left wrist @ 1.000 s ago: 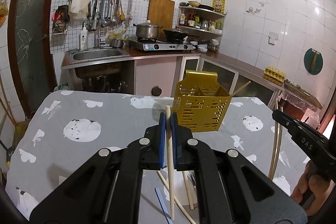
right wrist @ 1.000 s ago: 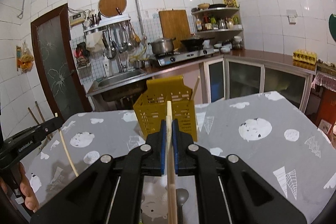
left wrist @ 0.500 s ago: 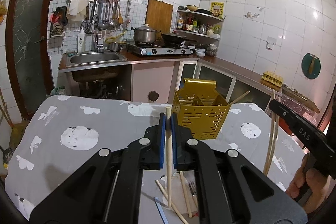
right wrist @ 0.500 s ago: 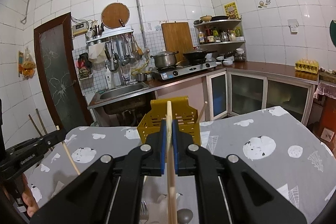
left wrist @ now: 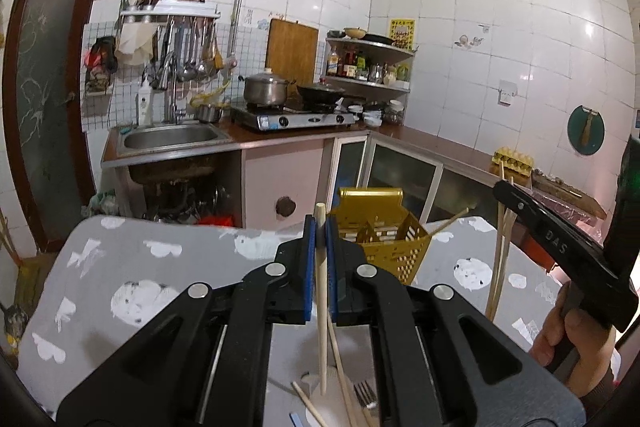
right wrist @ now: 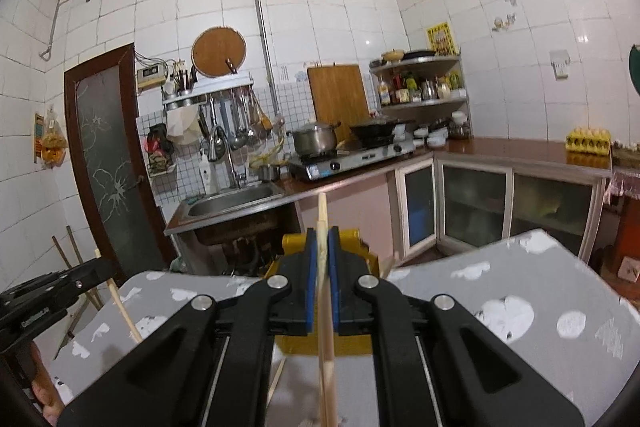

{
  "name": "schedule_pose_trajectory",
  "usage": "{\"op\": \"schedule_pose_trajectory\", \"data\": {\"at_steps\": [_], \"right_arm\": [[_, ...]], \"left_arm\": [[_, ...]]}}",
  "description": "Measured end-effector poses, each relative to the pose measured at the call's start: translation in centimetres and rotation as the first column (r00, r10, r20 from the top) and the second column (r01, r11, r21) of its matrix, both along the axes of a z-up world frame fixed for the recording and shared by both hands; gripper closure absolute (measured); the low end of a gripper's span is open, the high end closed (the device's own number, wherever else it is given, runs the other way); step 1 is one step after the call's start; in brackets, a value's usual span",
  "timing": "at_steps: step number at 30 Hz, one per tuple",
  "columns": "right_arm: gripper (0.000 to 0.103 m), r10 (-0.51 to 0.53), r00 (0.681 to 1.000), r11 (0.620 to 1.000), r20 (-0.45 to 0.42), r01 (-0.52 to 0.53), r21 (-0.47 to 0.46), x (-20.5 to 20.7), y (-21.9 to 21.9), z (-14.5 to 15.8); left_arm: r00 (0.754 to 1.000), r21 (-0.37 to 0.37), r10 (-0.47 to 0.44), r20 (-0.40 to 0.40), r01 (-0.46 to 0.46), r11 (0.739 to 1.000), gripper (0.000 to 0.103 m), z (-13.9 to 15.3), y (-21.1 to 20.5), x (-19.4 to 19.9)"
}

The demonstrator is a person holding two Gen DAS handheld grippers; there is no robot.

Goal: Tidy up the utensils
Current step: 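Lift both held chopsticks and carry them over the yellow caddy, then lower both chopsticks into the caddy slots and open both grippers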

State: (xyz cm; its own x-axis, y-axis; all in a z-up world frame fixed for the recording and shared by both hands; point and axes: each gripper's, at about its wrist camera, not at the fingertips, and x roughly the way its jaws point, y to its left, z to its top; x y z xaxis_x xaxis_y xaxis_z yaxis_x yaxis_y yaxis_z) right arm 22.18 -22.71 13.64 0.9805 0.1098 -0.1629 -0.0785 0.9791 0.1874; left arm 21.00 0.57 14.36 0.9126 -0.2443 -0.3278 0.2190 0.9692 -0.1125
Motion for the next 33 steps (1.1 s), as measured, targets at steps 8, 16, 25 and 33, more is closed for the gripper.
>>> {"op": "schedule_pose_trajectory", "data": {"at_steps": [8,16,25,33], "right_arm": [[0.097,-0.016,0.997,1.000,0.074,0.015,0.011,2.9,-0.5,3.1],[0.097,-0.045,0.988,0.997,0.148,0.034,0.074,6.1,-1.1,5.6],[0.097,-0.111,0.961,0.993,0.253,0.100,0.059,9.6,-0.5,6.6],[0.097,-0.165,0.944,0.986,0.287,0.150,0.075,12.5,-0.3,5.6]], "left_arm": [[0.997,0.000,-0.013,0.076,0.013,1.000,0.099,3.9,-1.6,2.2],[0.985,-0.027,-0.023,0.173,0.028,0.999,0.099,8.2,-3.9,5.3],[0.974,-0.025,-0.033,0.225,0.040,0.999,0.099,9.3,-6.4,9.8],[0.981,-0.027,-0.039,0.188,0.045,0.999,0.099,5.6,-7.7,14.7]]}}
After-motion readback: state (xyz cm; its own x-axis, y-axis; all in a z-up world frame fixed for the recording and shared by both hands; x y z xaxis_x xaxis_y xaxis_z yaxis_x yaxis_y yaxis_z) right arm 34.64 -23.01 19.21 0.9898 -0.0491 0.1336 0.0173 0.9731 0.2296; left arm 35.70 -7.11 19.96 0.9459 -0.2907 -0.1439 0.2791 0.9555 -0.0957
